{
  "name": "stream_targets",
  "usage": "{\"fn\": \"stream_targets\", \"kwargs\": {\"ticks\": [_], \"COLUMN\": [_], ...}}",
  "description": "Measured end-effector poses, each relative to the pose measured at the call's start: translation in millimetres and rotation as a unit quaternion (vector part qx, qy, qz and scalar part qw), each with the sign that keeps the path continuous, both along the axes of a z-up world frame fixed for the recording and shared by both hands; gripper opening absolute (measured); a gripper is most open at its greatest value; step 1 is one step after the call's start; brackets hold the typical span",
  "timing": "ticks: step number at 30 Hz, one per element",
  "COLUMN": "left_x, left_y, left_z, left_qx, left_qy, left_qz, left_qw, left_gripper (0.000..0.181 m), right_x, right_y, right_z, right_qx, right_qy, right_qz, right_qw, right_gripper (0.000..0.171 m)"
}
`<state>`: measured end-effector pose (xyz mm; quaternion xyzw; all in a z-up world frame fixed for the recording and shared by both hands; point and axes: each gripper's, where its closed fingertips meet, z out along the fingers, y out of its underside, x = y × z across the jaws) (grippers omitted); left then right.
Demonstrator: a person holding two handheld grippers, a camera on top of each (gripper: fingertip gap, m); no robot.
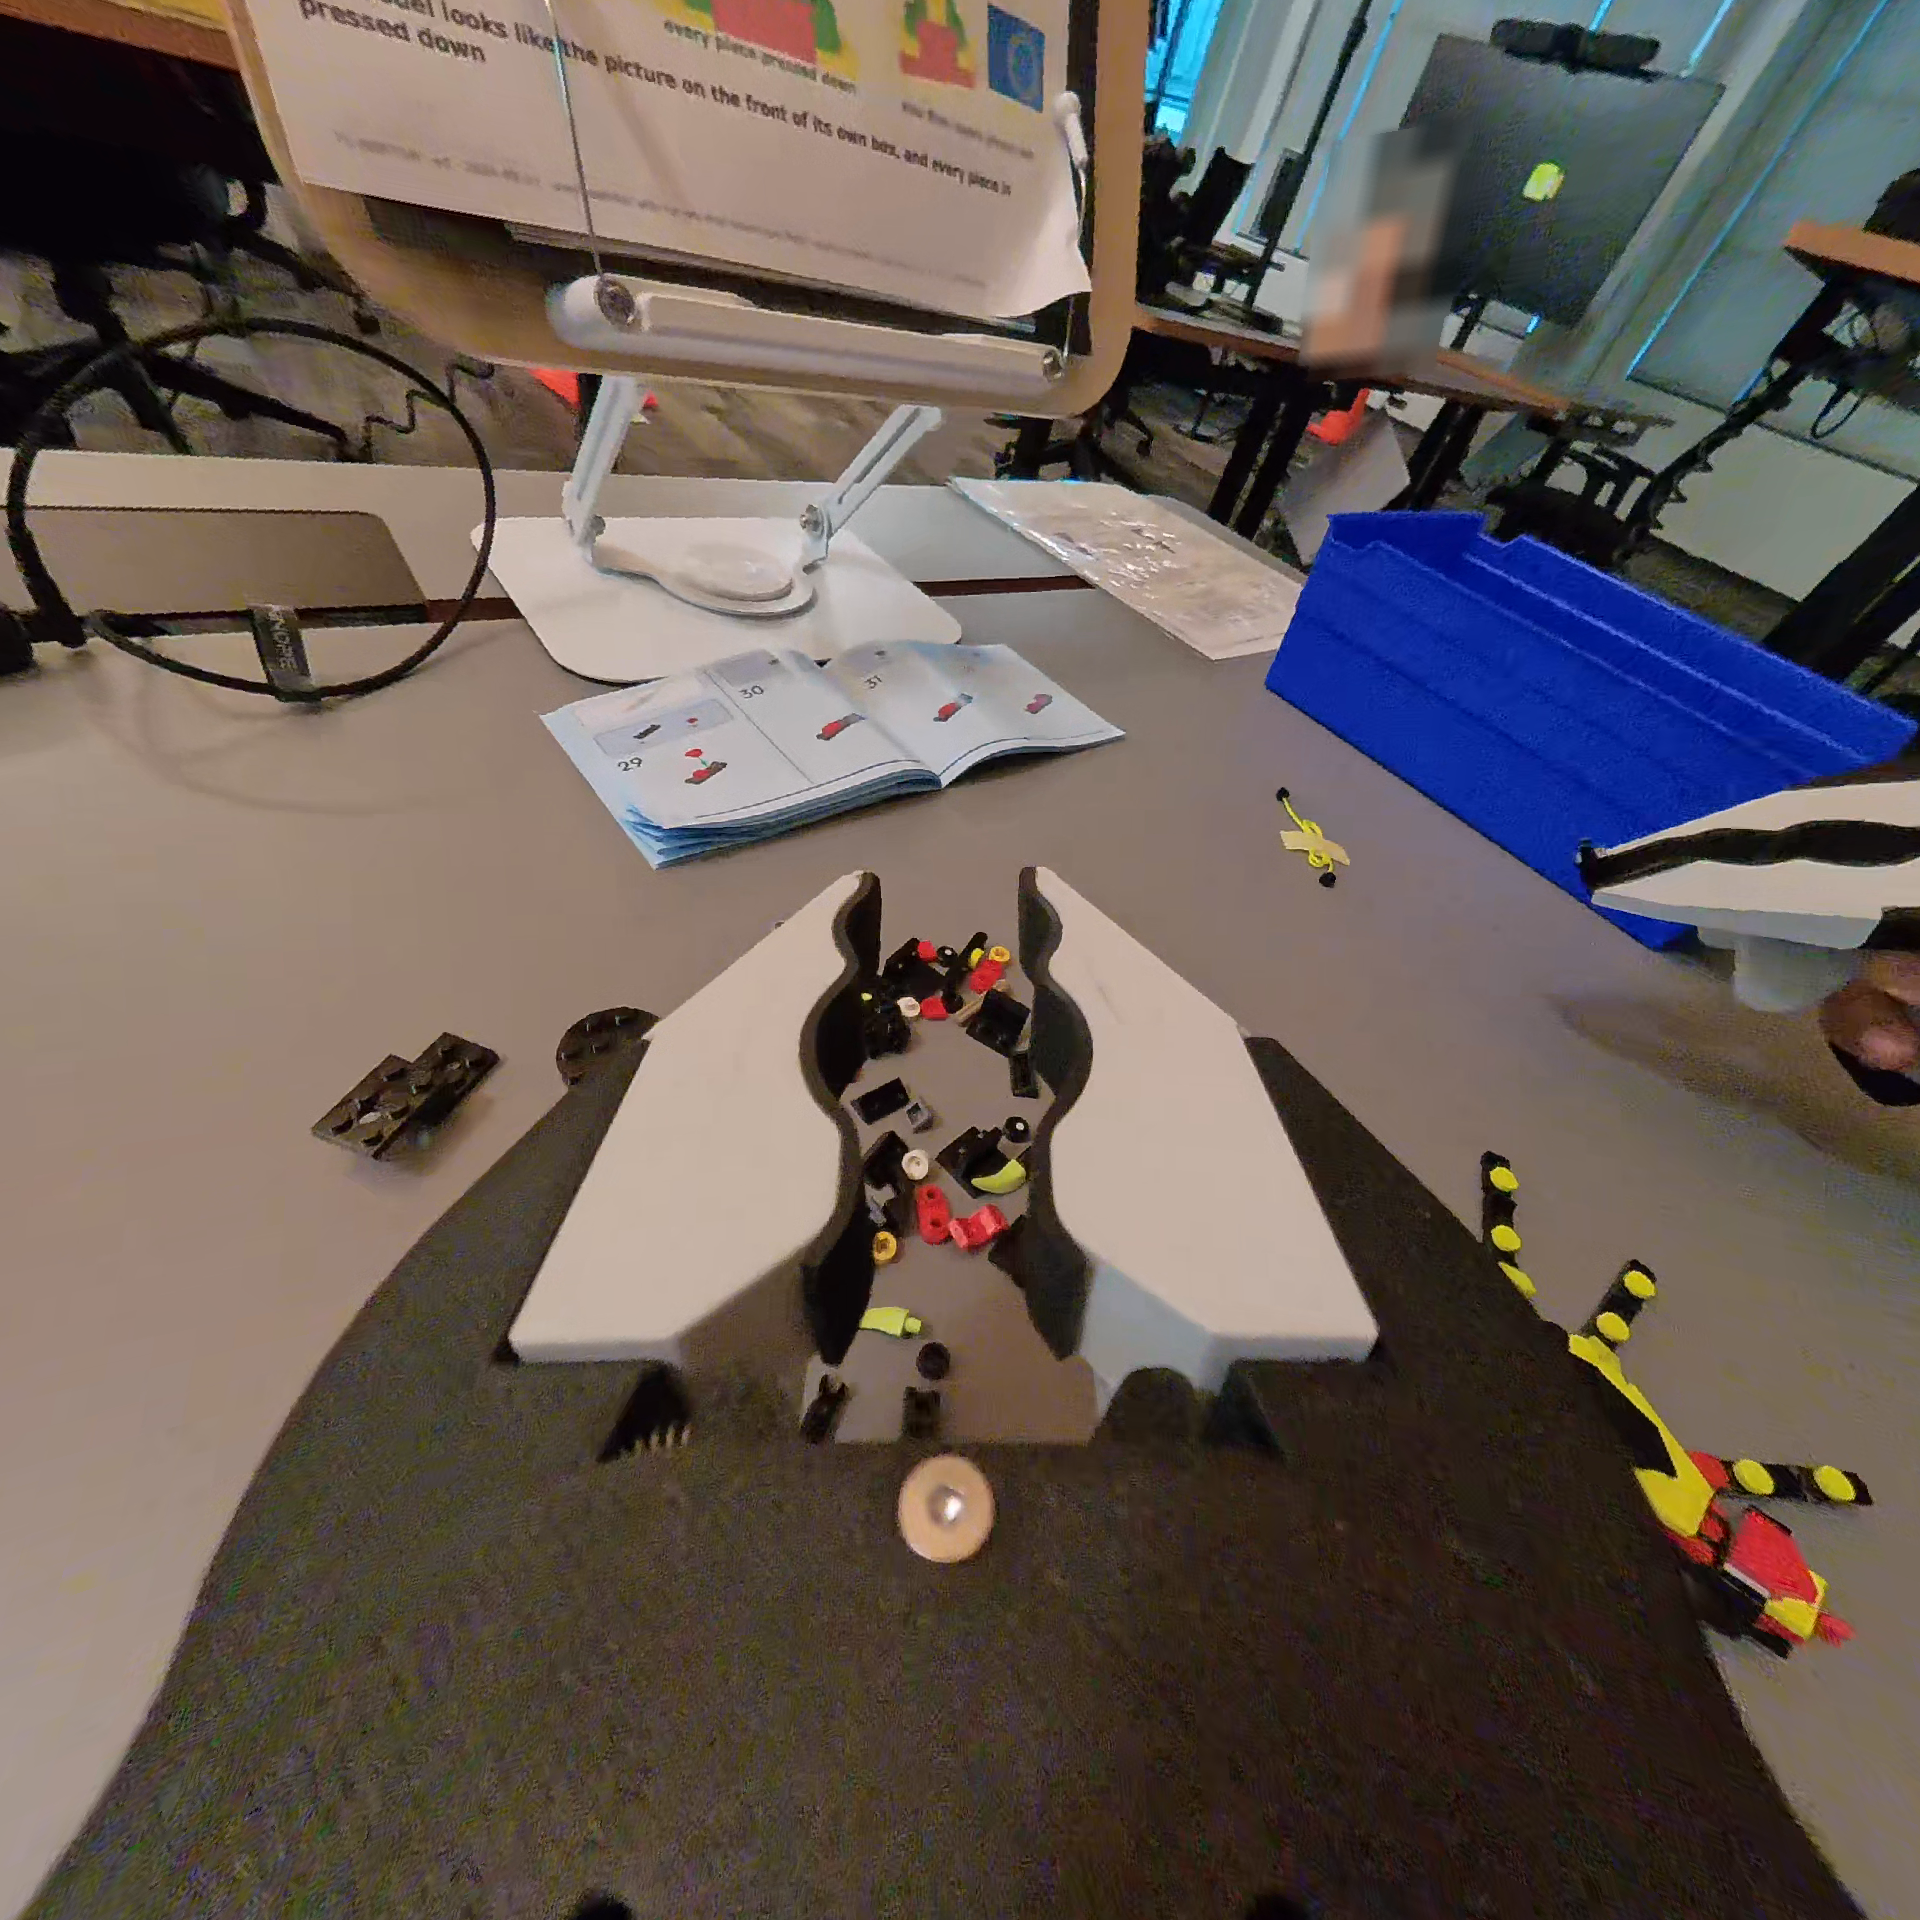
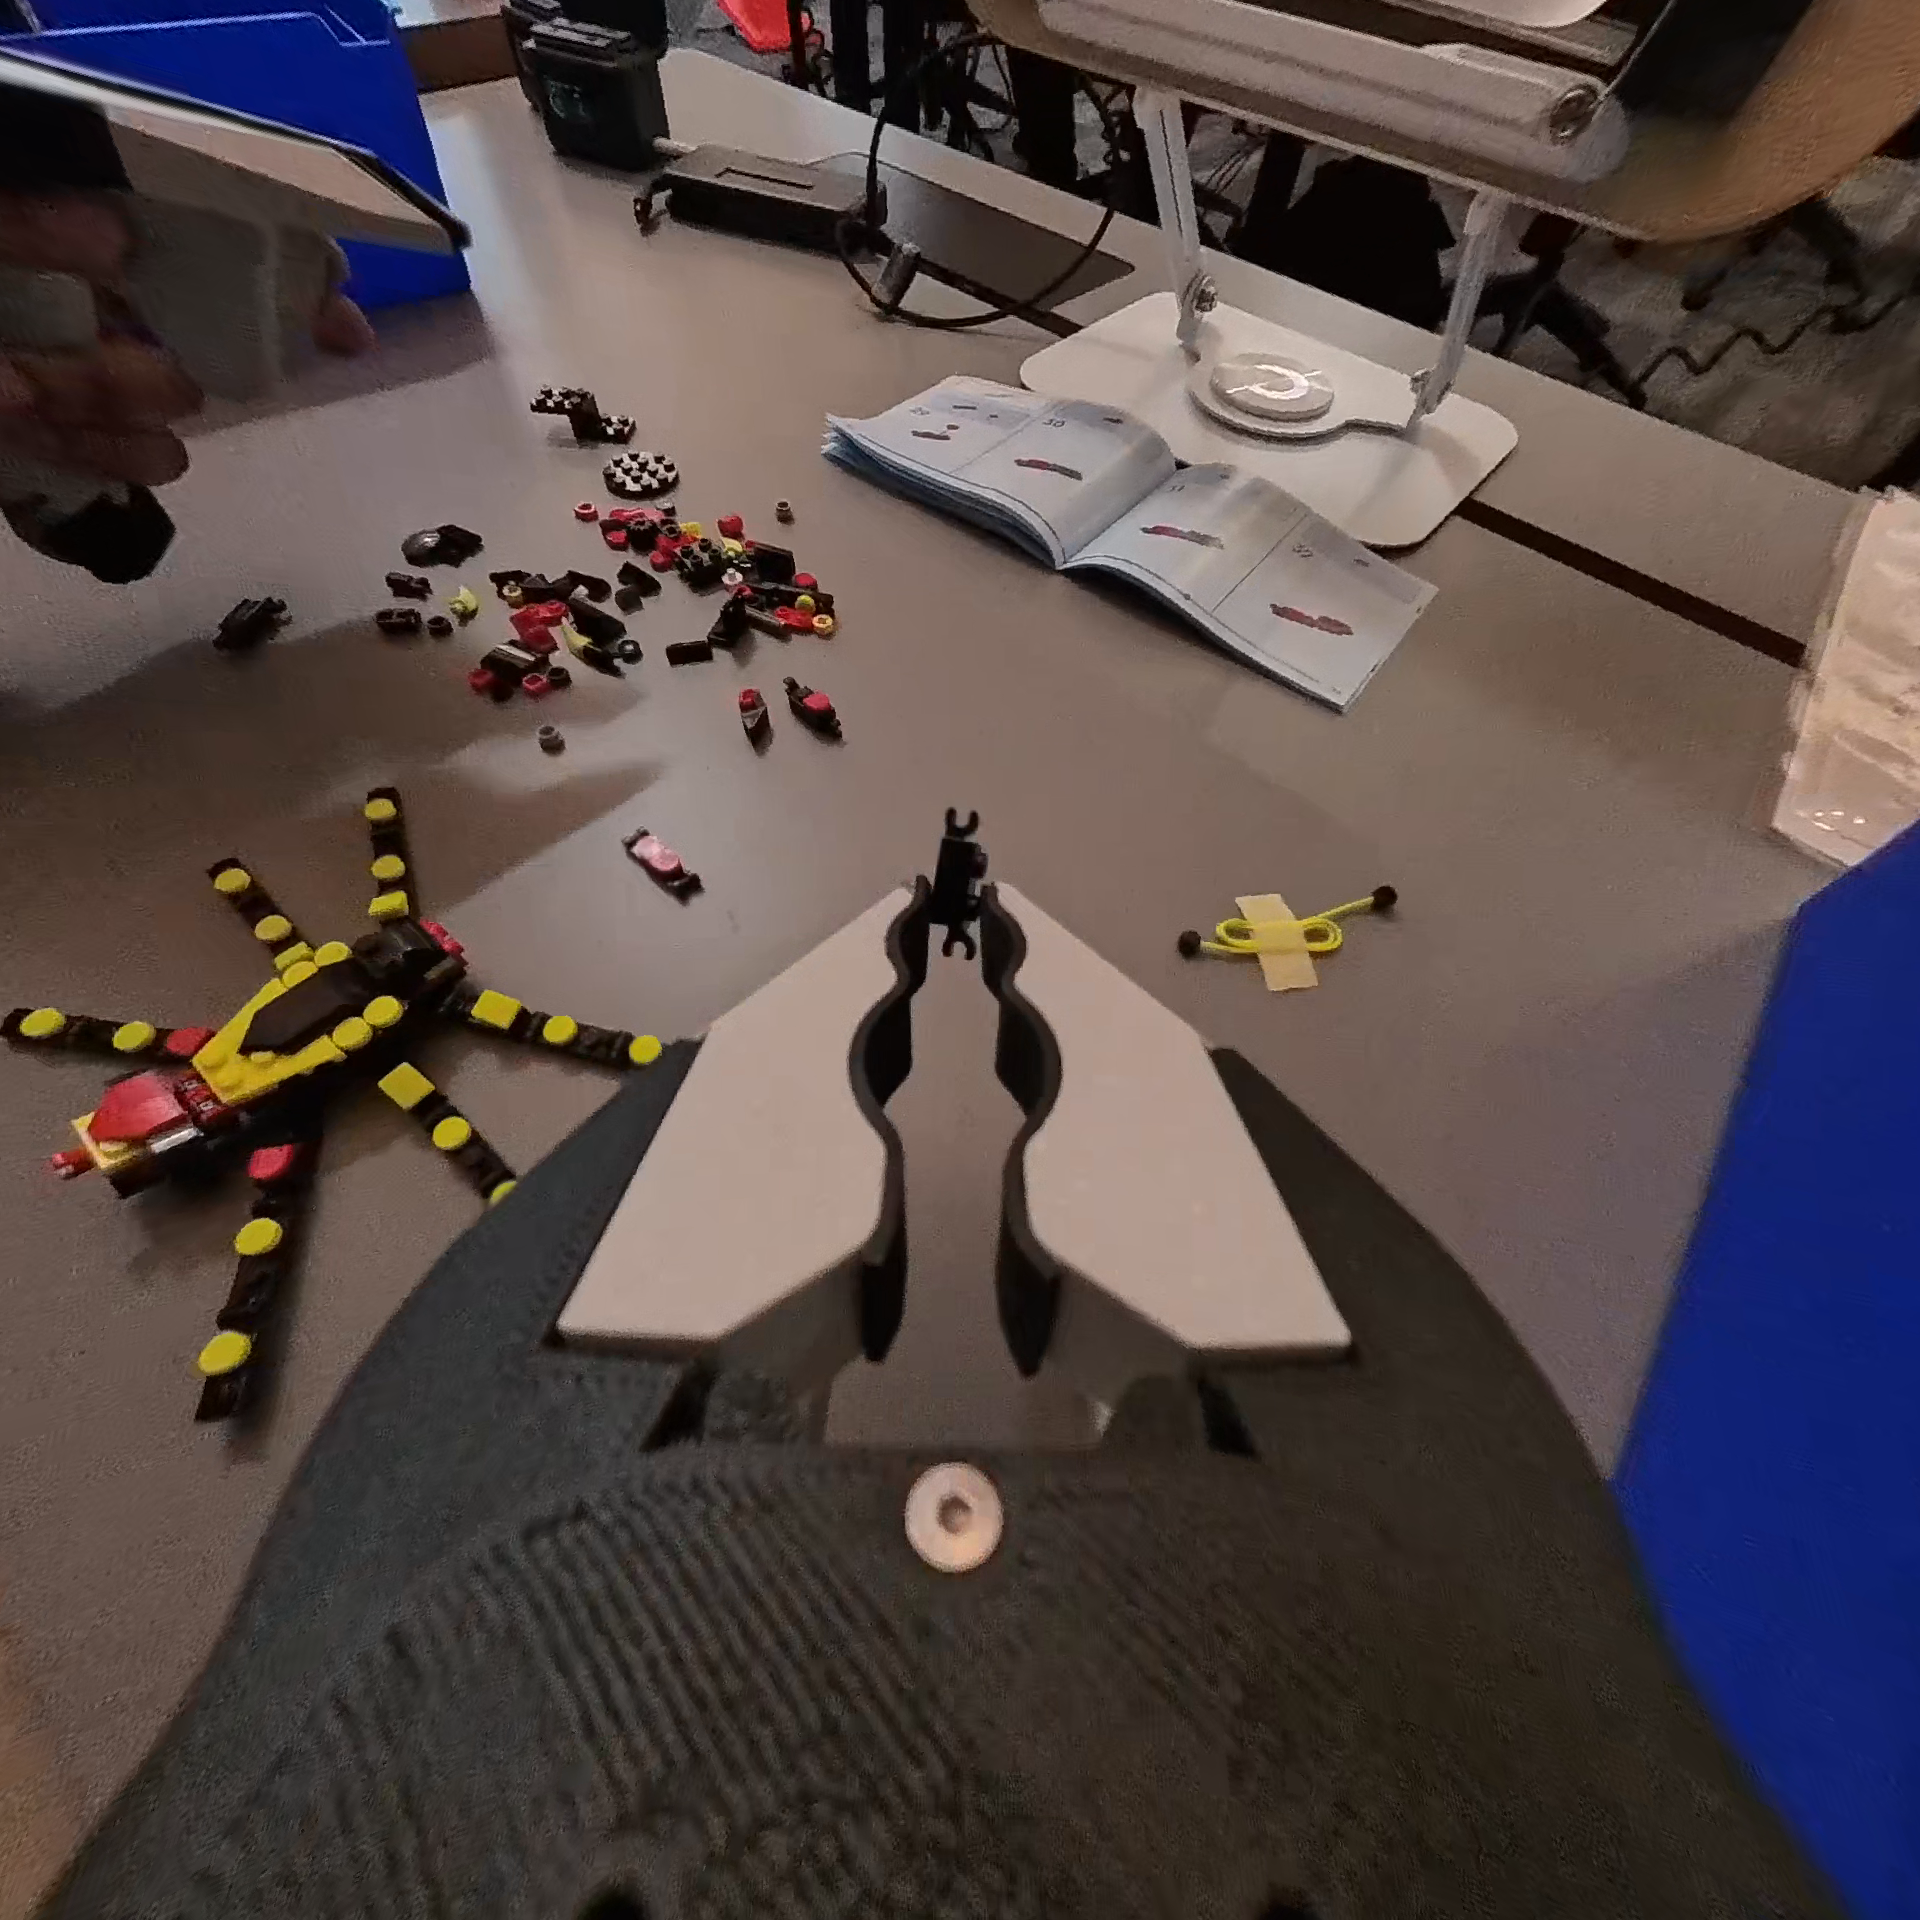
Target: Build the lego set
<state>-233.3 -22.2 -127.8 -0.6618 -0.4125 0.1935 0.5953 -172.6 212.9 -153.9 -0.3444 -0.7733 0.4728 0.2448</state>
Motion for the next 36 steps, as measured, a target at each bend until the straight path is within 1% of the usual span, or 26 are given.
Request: {"fn": "stream_targets", "kwargs": {"ticks": [5, 7, 11, 13, 15, 18, 23, 27, 30, 36], "left_x": [-0.3, -1.2, -1.9, -3.9, -4.7, -3.1, -2.2, 3.3, 7.0, 10.7], "left_y": [3.0, -1.0, -11.7, -12.5, -9.9, -5.8, -8.2, -3.2, 3.0, 9.1], "left_z": [-2.7, -0.8, 8.8, 4.8, -0.1, 0.4, -12.7, -9.7, -12.4, -16.7], "left_qx": [-0.016, -0.018, 0.020, 0.040, 0.051, 0.074, 0.072, 0.119, 0.104, 0.073], "left_qy": [0.003, 0.006, 0.013, -0.005, -0.028, -0.039, -0.069, -0.095, -0.096, -0.087], "left_qz": [-0.004, 0.002, 0.019, 0.017, 0.007, -0.004, -0.016, -0.038, -0.051, -0.061], "left_qw": [1.000, 1.000, 1.000, 0.999, 0.998, 0.996, 0.995, 0.988, 0.989, 0.992], "left_gripper": [0.024, 0.020, 0.018, 0.019, 0.025, 0.027, 0.030, 0.031, 0.032, 0.031], "right_x": [-0.5, -0.5, 2.0, 4.8, 9.8, 15.8, 10.1, 13.6, 14.7, 8.9], "right_y": [3.3, -1.7, -21.3, -31.2, -38.6, -42.7, -55.6, -58.2, -57.9, -47.4], "right_z": [-0.2, -4.0, -15.8, -19.4, -24.3, -31.6, -32.4, -47.5, -46.7, -49.6], "right_qx": [0.010, 0.026, 0.062, 0.060, 0.054, 0.057, 0.025, 0.018, -0.007, -0.006], "right_qy": [0.004, 0.005, -0.001, -0.008, -0.019, -0.031, -0.045, -0.078, -0.092, -0.093], "right_qz": [-0.004, 0.005, 0.038, 0.053, 0.070, 0.086, 0.103, 0.115, 0.113, 0.094], "right_qw": [1.000, 1.000, 0.997, 0.997, 0.996, 0.994, 0.993, 0.990, 0.989, 0.991], "right_gripper": [0.007, 0.007, 0.007, 0.007, 0.007, 0.007, 0.007, 0.007, 0.007, 0.008]}}
